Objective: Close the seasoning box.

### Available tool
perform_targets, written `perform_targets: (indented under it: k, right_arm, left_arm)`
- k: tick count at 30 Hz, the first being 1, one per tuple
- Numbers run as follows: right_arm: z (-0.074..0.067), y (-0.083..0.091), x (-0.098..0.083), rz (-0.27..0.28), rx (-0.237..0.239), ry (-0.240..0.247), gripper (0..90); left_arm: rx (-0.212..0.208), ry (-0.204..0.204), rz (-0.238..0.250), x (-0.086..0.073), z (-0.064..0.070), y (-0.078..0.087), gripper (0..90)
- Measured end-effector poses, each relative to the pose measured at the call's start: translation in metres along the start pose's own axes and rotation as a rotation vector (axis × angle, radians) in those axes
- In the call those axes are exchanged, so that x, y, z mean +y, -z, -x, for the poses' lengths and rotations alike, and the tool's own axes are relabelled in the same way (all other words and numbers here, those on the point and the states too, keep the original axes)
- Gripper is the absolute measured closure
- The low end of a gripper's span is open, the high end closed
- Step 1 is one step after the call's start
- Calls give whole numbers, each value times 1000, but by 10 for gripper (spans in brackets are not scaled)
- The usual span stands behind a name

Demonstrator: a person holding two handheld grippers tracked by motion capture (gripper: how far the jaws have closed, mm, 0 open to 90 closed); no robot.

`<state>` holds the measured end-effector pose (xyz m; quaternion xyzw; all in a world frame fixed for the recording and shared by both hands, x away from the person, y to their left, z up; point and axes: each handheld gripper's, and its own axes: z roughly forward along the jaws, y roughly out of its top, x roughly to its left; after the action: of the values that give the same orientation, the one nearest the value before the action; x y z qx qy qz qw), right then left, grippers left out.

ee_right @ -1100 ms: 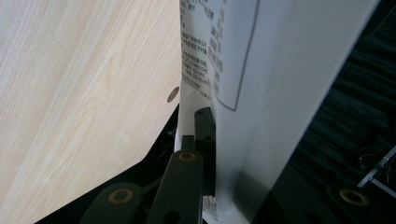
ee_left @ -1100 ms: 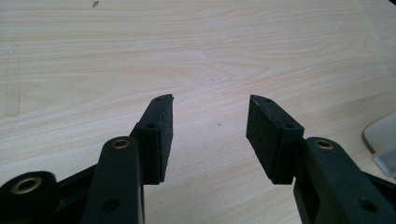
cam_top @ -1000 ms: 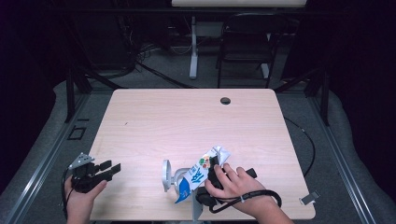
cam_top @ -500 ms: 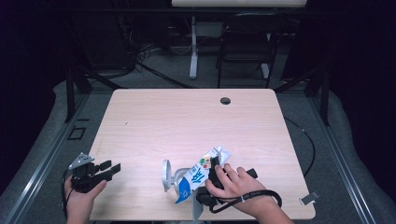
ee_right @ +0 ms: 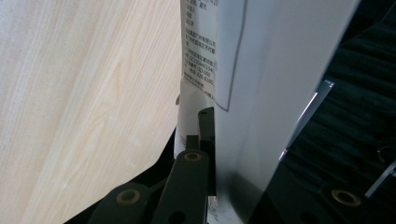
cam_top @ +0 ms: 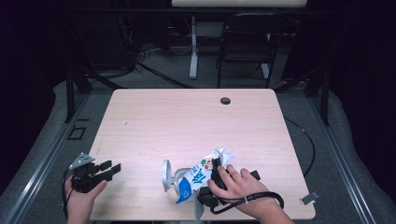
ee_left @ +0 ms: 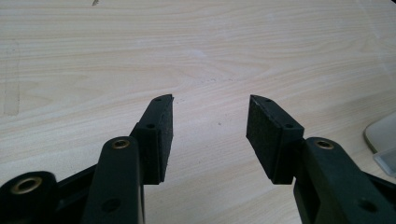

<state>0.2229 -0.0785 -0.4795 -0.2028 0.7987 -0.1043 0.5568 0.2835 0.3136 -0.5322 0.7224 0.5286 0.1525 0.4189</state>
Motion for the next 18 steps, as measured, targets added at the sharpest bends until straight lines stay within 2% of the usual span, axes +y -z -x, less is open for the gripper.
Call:
perform_targets:
  k: [7,10,12,13,14,18]
  right_arm:
    - [-2,1,-5,15,2,-51,900]
    - [-3,3,-7,11,2,-54,900]
    - [-3,3,-9,26,9,-89,900]
    - [-1,5,-9,2,4,-74,900]
    - [-3,3,-11,31,10,-110,900]
    - [-5,3,-11,41,18,-127,900]
  left_arm:
    - [0,3,-1,0,0,-1,514]
    - [1,3,-9,0,1,-2,514]
    - [1,6,0,0,1,-2,515]
    - [3,6,-1,0,1,-2,514]
    - [3,6,-1,0,2,-2,514]
    - [3,9,-2,0,1,-3,514]
